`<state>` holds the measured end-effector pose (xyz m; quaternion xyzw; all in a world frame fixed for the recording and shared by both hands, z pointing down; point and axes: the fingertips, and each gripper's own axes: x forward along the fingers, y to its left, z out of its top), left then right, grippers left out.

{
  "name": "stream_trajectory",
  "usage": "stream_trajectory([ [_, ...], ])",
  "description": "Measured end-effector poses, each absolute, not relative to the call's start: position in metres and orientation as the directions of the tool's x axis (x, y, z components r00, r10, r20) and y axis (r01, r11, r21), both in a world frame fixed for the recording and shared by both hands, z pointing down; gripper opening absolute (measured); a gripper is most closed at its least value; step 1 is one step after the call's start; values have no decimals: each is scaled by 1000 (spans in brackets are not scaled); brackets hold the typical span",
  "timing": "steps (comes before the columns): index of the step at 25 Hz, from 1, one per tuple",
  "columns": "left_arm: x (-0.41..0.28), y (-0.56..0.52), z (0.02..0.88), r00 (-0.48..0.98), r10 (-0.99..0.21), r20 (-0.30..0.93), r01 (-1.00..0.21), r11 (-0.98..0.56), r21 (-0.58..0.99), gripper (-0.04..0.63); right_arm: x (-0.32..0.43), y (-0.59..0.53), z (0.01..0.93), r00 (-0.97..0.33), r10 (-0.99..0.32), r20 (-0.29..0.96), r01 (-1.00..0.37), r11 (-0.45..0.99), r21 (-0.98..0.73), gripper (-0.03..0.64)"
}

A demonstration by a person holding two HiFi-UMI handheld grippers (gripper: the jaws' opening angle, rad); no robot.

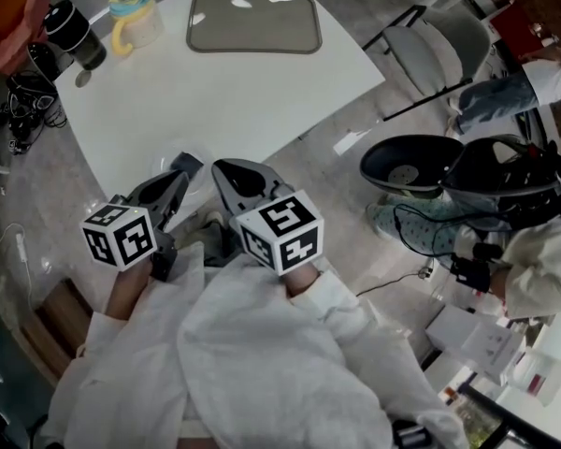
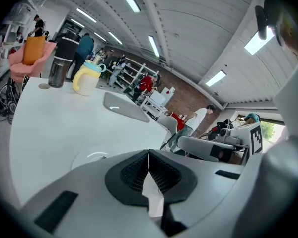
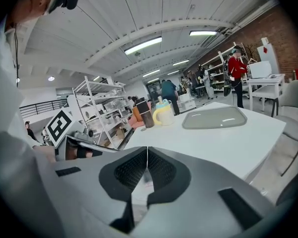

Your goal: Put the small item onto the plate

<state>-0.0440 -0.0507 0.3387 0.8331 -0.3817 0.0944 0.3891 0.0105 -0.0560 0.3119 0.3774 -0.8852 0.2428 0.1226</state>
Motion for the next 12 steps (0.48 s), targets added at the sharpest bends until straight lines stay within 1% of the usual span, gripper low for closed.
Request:
stream_trajectory([
  [12,-64,-62,353,682,-548,485,-715,-359,600,11,-8,-71,325,-690,-578,437,-722,590,-360,15],
])
